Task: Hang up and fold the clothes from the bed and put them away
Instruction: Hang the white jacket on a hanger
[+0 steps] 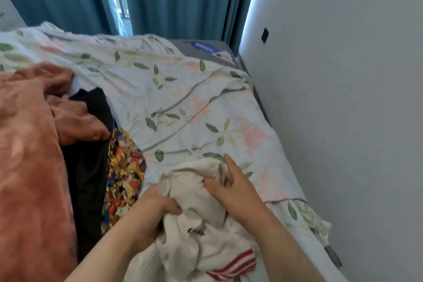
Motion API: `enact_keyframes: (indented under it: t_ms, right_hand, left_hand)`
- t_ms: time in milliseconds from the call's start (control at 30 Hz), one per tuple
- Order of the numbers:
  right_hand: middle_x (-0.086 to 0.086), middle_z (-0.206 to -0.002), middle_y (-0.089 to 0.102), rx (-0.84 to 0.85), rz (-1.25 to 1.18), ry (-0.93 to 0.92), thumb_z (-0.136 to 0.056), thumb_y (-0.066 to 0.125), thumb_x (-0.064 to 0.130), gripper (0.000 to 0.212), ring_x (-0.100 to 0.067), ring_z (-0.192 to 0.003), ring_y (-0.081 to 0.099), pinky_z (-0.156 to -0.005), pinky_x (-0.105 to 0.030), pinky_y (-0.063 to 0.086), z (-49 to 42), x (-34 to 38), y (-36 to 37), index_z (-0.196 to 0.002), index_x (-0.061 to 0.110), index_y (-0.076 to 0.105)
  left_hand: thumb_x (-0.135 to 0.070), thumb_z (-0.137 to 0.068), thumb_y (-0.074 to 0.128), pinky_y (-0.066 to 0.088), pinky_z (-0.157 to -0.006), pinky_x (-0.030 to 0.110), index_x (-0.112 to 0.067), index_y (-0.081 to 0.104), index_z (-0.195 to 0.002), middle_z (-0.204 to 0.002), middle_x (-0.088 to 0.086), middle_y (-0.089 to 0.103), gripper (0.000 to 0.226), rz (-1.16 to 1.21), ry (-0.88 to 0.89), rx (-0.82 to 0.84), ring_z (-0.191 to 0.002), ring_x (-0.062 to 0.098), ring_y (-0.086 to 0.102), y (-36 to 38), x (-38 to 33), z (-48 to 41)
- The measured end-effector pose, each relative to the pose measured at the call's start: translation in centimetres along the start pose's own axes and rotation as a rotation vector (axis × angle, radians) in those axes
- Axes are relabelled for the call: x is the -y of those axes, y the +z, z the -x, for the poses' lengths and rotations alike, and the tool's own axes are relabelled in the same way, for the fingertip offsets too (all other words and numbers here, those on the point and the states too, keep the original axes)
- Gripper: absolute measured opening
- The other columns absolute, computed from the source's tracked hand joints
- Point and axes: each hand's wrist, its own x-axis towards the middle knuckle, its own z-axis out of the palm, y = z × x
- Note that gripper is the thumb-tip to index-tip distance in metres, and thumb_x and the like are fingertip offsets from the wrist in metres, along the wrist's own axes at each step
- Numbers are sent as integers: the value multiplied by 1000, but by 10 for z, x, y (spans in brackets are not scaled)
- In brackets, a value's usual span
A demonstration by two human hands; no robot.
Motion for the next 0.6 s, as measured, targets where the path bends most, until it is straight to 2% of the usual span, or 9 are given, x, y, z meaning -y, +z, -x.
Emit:
enact_keyframes:
  t_ms: [33, 67, 100, 167, 300, 400, 500, 567, 600]
  right_hand:
    - [26, -117, 66, -5, 20, -2, -86, 71, 43, 46, 0, -105, 64, -92, -25, 53, 7, 15, -3, -129, 47, 57]
    - [14, -102, 73, -16, 56, -29, -89, 70, 37, 25, -11, -92, 69, -86, -33, 55, 15, 28, -7, -114, 35, 70]
    - [9, -83, 70, -28, 100, -66, -91, 67, 32, 10, -14, -75, 66, -75, -33, 52, 27, 44, -11, -94, 25, 73]
    - [10, -63, 51, -74, 169, -167, -96, 60, 28, 29, -6, -56, 46, -57, -22, 38, 52, 74, -22, -70, 15, 56]
    - [19, -68, 56, -183, 158, -195, -103, 46, 39, 30, 4, -62, 50, -58, -10, 39, 104, 152, -34, -78, 23, 53]
    - [21, -72, 58, -227, 169, -281, -103, 44, 44, 32, 4, -65, 50, -61, -9, 40, 135, 219, -44, -79, 24, 54]
    - [17, -76, 62, -265, 188, -367, -96, 54, 50, 29, 5, -68, 53, -60, -10, 40, 170, 289, -56, -85, 24, 58]
    - [14, -86, 65, -224, 203, -385, -86, 69, 48, 24, 3, -75, 57, -66, -16, 43, 197, 333, -63, -92, 28, 58]
    - [12, -90, 66, -183, 200, -377, -76, 76, 46, 31, -2, -77, 60, -68, -21, 44, 211, 352, -67, -95, 29, 58]
  left_hand:
    - [13, -48, 51, 57, -82, 53, -11, 78, -94, -101, 24, 73, 58, 32, 21, -21, -92, 45, 70, 3, -14, 16]
    - [10, -45, 52, 57, -80, 51, -12, 78, -90, -100, 24, 73, 57, 38, 46, -47, -90, 45, 70, 4, -28, 32]
    - [7, -41, 54, 56, -76, 47, -12, 78, -91, -100, 25, 72, 58, 14, 74, -64, -89, 45, 70, 6, -42, 50]
    - [5, -39, 55, 52, -79, 46, -9, 76, -100, -105, 27, 70, 66, -63, 155, -75, -95, 47, 67, 12, -74, 82]
    - [-3, -50, 57, 49, -83, 45, -11, 76, -95, -103, 28, 70, 50, -160, 329, -124, -95, 44, 66, 33, -138, 144]
    - [1, -67, 60, 51, -83, 50, -17, 77, -88, -95, 20, 73, 32, -210, 439, -183, -94, 42, 68, 46, -178, 188]
    - [-15, -74, 66, 52, -85, 53, -19, 73, -92, -94, 11, 74, 20, -267, 551, -275, -94, 36, 69, 58, -212, 237]
    - [-33, -77, 69, 53, -80, 44, -21, 69, -97, -91, 1, 74, 23, -312, 619, -333, -93, 28, 69, 64, -234, 272]
    - [-35, -82, 69, 53, -80, 42, -22, 68, -99, -91, -1, 74, 21, -321, 643, -344, -94, 26, 69, 66, -244, 288]
